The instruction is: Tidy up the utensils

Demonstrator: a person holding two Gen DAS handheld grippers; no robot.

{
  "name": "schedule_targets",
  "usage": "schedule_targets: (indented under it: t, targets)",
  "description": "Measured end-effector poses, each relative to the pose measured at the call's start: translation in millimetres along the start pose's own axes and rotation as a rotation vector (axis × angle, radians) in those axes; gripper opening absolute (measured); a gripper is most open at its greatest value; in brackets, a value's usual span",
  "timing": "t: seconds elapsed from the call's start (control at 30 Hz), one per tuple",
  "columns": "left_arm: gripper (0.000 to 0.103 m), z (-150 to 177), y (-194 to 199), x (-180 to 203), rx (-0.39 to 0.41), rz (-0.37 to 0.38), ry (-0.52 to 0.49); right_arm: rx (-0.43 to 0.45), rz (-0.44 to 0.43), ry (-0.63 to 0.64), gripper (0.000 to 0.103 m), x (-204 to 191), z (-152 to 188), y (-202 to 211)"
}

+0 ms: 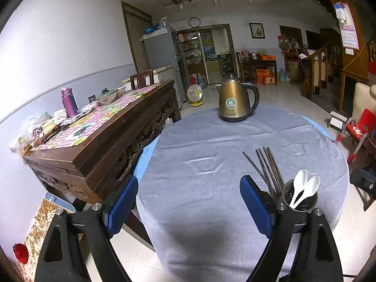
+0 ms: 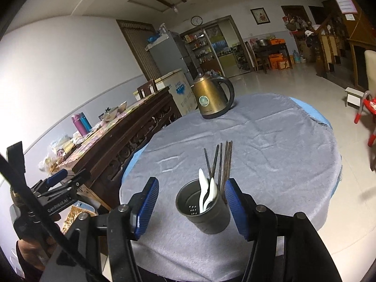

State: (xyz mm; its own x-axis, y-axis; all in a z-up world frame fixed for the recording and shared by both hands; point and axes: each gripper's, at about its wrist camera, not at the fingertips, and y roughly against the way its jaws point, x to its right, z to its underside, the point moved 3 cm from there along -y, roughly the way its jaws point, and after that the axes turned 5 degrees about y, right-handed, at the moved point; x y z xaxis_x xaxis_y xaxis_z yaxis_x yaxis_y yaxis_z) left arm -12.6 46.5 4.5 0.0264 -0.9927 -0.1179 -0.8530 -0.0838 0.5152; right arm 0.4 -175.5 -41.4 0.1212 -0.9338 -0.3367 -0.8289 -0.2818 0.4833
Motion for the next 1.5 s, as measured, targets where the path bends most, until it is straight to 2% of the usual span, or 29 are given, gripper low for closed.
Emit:
schedule_targets:
  t: [0.37, 0.9, 1.3, 1.5]
  targets:
    - [0.089, 0.0, -11.3, -3.1, -0.03, -0.005, 0.021, -0.061, -0.011, 0.019, 0.063, -13.7, 4.0, -19.3]
    - [0.089, -4.3, -24.0, 9.2, -0.057, 0.006, 0.016, -0.106, -0.025, 0.014, 0.064, -11.6, -0.6, -33.6]
    - [0.089, -5.6, -7.0, 18.7, -0.028, 0.021, -0.009, -0.082, -0.028, 0.01, 0.064, -13.3, -4.8, -20.9]
    - [0.089, -10.4, 0.4, 13.1, -0.006, -0.015, -0.007, -0.055, -0.077, 0.019, 0.064, -24.2, -21.3, -15.4]
